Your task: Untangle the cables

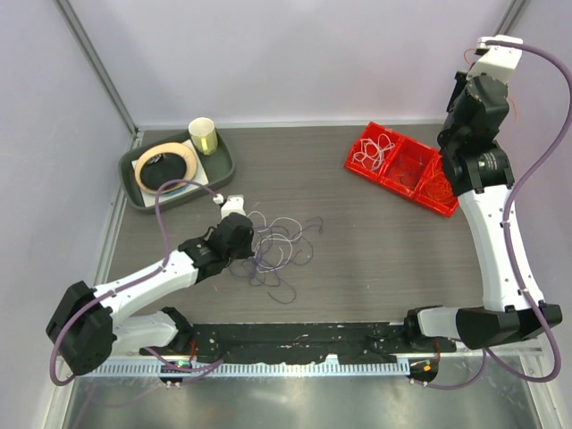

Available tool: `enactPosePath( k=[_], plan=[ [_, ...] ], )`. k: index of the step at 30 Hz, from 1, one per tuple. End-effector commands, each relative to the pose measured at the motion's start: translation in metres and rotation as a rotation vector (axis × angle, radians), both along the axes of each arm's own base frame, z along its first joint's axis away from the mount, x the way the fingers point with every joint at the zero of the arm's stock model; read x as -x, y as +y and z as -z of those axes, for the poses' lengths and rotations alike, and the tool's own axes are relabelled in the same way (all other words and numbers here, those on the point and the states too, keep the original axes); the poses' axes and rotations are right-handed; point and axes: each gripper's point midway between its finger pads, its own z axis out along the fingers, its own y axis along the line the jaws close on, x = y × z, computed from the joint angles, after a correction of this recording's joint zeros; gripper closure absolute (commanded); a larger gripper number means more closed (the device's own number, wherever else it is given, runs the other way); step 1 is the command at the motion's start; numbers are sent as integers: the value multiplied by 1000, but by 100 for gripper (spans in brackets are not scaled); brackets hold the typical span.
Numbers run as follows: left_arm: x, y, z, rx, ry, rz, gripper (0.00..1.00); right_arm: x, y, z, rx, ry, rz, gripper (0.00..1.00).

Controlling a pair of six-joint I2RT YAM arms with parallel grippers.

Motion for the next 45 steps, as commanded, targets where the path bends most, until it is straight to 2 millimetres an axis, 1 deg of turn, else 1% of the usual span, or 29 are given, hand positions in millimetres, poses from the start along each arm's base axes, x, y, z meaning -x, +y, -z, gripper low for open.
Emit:
enactPosePath(
  k=[1, 3, 6, 10, 11, 12, 14, 16, 17, 18, 19, 21, 24, 25, 29, 33, 36, 39, 45],
  plan=[
    [-6, 8, -4, 16, -57, -52, 100, 3, -5, -25, -14, -82, 8, 99],
    [-7, 9, -5, 17, -62, -56, 100, 3, -10, -26, 1, -74, 22, 99],
    [-8, 8, -6, 22, -74, -58, 100, -2, -17, -20, 15, -50, 46, 99],
    [-9, 8, 1, 7, -60, -62, 100, -16, -25, -11, 39, -17, 61, 99],
    [-9, 9, 4, -3, -53, -64, 100, -23, -26, -5, 41, -2, 57, 99],
    [-9, 8, 5, -6, -50, -64, 100, -26, -30, -3, 40, 2, 66, 99],
    [-11, 8, 6, -13, -45, -66, 100, -38, -31, 6, 43, 19, 54, 99],
    [-11, 8, 7, -18, -43, -66, 100, -44, -38, 14, 44, 33, 64, 99],
    [-11, 9, 7, -22, -44, -68, 100, -50, -42, 23, 45, 51, 77, 99],
    [-11, 9, 7, -23, -47, -69, 100, -53, -42, 26, 41, 55, 80, 99],
    [-12, 10, 7, -25, -47, -73, 100, -53, -56, 29, 37, 59, 109, 99],
    [-11, 10, 6, -27, -48, -71, 100, -57, -62, 35, 23, 65, 114, 99],
    [-12, 11, 6, -30, -50, -72, 100, -54, -73, 32, 17, 54, 141, 99],
    [-12, 11, 6, -30, -50, -72, 100, -51, -79, 26, 17, 42, 157, 99],
    [-12, 11, 5, -26, -52, -73, 100, -44, -89, 5, 15, 3, 192, 99],
    [-11, 10, 6, -25, -47, -71, 100, -37, -91, -9, 25, -18, 198, 99],
    [-11, 10, 6, -25, -49, -72, 100, -33, -92, -13, 30, -20, 200, 99],
    [-12, 10, 5, -20, -53, -73, 100, -34, -93, -4, 32, 2, 206, 99],
    [-11, 13, 5, -29, -50, -81, 100, -53, -99, 31, 30, 75, 216, 99]
  ],
)
